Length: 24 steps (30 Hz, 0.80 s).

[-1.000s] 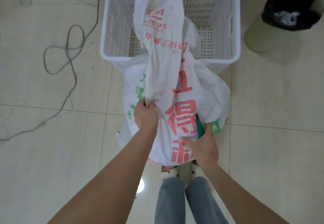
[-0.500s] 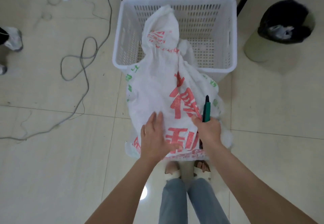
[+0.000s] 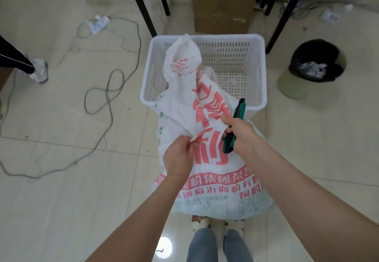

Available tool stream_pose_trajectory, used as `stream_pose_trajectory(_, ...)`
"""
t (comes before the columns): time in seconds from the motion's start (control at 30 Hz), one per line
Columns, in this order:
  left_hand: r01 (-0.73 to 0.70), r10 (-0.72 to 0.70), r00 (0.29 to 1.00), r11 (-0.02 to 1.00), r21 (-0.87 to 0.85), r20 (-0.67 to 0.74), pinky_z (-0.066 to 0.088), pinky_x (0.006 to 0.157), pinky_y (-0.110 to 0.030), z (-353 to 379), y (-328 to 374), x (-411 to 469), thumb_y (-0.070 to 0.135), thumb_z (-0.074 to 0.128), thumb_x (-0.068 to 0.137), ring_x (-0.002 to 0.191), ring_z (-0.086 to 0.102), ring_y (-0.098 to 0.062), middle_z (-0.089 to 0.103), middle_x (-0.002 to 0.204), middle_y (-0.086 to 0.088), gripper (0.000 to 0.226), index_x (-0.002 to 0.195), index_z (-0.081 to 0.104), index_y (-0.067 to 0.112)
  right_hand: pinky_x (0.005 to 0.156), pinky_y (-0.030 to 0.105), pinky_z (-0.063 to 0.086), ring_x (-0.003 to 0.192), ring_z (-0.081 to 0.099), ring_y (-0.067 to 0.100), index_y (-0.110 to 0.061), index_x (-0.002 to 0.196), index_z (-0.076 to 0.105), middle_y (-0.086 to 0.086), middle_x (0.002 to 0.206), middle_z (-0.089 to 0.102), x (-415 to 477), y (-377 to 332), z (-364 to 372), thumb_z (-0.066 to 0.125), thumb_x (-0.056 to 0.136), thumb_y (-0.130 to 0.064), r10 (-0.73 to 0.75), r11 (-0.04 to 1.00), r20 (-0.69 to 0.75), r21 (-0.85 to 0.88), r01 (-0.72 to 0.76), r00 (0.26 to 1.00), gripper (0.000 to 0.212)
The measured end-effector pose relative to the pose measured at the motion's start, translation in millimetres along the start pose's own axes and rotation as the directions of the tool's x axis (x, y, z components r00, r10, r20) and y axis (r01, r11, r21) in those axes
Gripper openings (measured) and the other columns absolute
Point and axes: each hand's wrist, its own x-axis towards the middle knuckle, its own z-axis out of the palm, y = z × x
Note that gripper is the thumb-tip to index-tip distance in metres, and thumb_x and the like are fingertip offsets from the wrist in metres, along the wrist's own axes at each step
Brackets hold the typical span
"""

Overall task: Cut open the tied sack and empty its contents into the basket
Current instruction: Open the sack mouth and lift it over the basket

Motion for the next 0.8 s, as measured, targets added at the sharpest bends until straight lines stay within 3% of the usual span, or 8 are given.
stream_pose_trajectory(0.07,0.024,-0.025,1.000,0.998,-0.060,-0.018,0.031,0.049,-0.024,-10,13,9,0.029,0.053,0.093,0.065,0.052,-0.018,0.060,0.074,0.001,0.022,0.085,0.065,0.012,0.050,0.029,0.042,0.045,0.043,0.015,-0.007,0.090,0.056,0.001,0.053,0.045,-6,-18,-1,0.071,0.084,-0.017,-0.099,0.995,-0.030,-0.017,0.098,0.995,0.019)
stream_pose_trajectory(0.2,0.051,-0.053,0.998,0.990,-0.129,-0.016,0.032,0.050,-0.026,-38,47,29,0.032,0.051,0.094,0.067,0.055,-0.020,0.061,0.073,0.001,0.025,0.082,0.065,0.015,0.067,0.032,0.054,0.064,0.059,0.014,-0.013,0.107,0.063,-0.001,0.077,0.063,-24,-43,-13,0.074,0.079,-0.033,-0.365,0.873,-0.020,-0.356,0.334,0.931,0.036)
stream_pose_trajectory(0.27,0.087,-0.091,0.996,0.983,-0.161,-0.018,0.033,0.050,-0.026,-51,62,44,0.032,0.050,0.094,0.068,0.057,-0.023,0.060,0.070,0.001,0.025,0.075,0.060,0.018,0.074,0.041,0.058,0.075,0.068,0.019,-0.021,0.108,0.059,-0.003,0.090,0.067,-35,-37,-26,0.078,0.072,-0.041,-0.377,0.779,0.025,-0.532,0.331,0.926,0.045)
stream_pose_trajectory(0.33,0.126,-0.133,0.991,0.973,-0.192,-0.020,0.037,0.053,-0.027,-63,73,60,0.033,0.050,0.093,0.070,0.059,-0.026,0.060,0.069,-0.001,0.027,0.072,0.058,0.018,0.070,0.043,0.059,0.073,0.070,0.019,-0.027,0.105,0.055,-0.006,0.091,0.067,-42,-20,-39,0.081,0.067,-0.045,-0.345,0.689,0.087,-0.652,0.315,0.934,0.050)
stream_pose_trajectory(0.43,0.142,-0.149,0.989,0.960,-0.242,-0.009,0.043,0.061,-0.030,-72,87,87,0.034,0.049,0.093,0.070,0.059,-0.027,0.060,0.067,-0.002,0.031,0.067,0.056,0.019,0.070,0.041,0.058,0.082,0.067,0.018,-0.025,0.116,0.055,-0.006,0.105,0.062,-37,0,-42,0.082,0.060,-0.054,-0.380,0.466,0.158,-0.819,0.336,0.912,0.068)
stream_pose_trajectory(0.5,0.159,-0.165,0.986,0.941,-0.299,0.005,0.045,0.063,-0.034,-73,92,101,0.034,0.048,0.094,0.065,0.057,-0.027,0.056,0.061,-0.001,0.037,0.059,0.051,0.022,0.069,0.037,0.054,0.085,0.062,0.019,-0.019,0.115,0.054,-0.004,0.108,0.056,-32,-2,-32,0.079,0.068,-0.051,-0.445,0.389,0.127,-0.864,0.319,0.886,0.062)
stream_pose_trajectory(0.67,0.185,-0.174,0.983,0.911,-0.368,0.062,0.048,0.064,-0.032,-74,92,132,0.035,0.046,0.095,0.061,0.058,-0.024,0.060,0.062,-0.002,0.035,0.069,0.059,0.016,0.048,0.025,0.036,0.062,0.057,0.017,-0.017,0.096,0.061,-0.004,0.071,0.059,-21,-19,-1,0.064,0.088,-0.037,-0.518,0.465,0.005,-0.838,0.286,0.855,0.021)
stream_pose_trajectory(0.8,0.179,-0.147,0.983,0.903,-0.389,0.111,0.056,0.073,-0.038,-82,88,154,0.037,0.046,0.095,0.072,0.068,-0.028,0.070,0.076,-0.010,0.035,0.084,0.067,0.011,0.049,0.027,0.040,0.059,0.056,0.020,-0.016,0.093,0.065,-0.002,0.067,0.059,-19,-28,12,0.061,0.090,-0.031,-0.536,0.551,-0.011,-0.762,0.340,0.844,0.016)
